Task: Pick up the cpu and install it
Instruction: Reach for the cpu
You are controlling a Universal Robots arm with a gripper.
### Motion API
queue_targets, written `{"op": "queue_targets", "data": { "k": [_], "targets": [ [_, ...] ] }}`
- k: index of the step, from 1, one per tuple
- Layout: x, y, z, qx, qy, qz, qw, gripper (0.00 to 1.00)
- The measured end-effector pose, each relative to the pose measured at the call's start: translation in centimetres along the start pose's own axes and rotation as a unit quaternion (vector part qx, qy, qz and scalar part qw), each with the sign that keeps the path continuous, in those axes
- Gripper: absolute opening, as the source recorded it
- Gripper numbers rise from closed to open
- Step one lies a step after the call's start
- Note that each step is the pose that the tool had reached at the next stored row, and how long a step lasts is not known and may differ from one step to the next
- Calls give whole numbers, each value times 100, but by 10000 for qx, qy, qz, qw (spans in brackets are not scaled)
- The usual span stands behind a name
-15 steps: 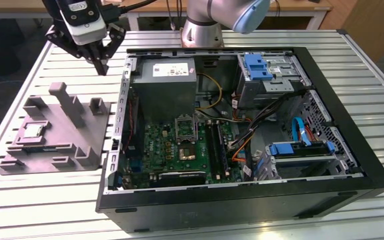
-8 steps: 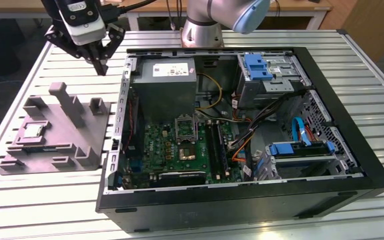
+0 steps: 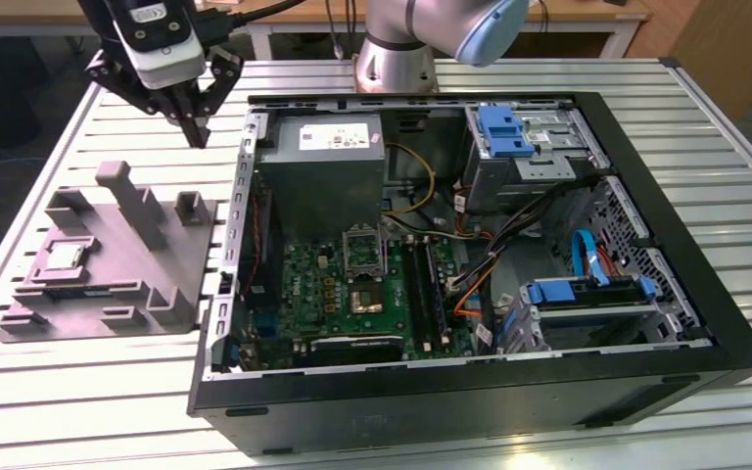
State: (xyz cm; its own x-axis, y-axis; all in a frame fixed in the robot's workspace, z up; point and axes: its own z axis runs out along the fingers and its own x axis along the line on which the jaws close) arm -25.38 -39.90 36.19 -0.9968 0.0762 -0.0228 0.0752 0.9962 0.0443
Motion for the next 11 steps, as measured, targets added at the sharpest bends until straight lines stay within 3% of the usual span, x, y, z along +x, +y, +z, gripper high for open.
{"op": "queue_targets", "data": {
  "k": [11],
  "targets": [
    [25,-2,6,0,0,0,10000,11]
  ]
}}
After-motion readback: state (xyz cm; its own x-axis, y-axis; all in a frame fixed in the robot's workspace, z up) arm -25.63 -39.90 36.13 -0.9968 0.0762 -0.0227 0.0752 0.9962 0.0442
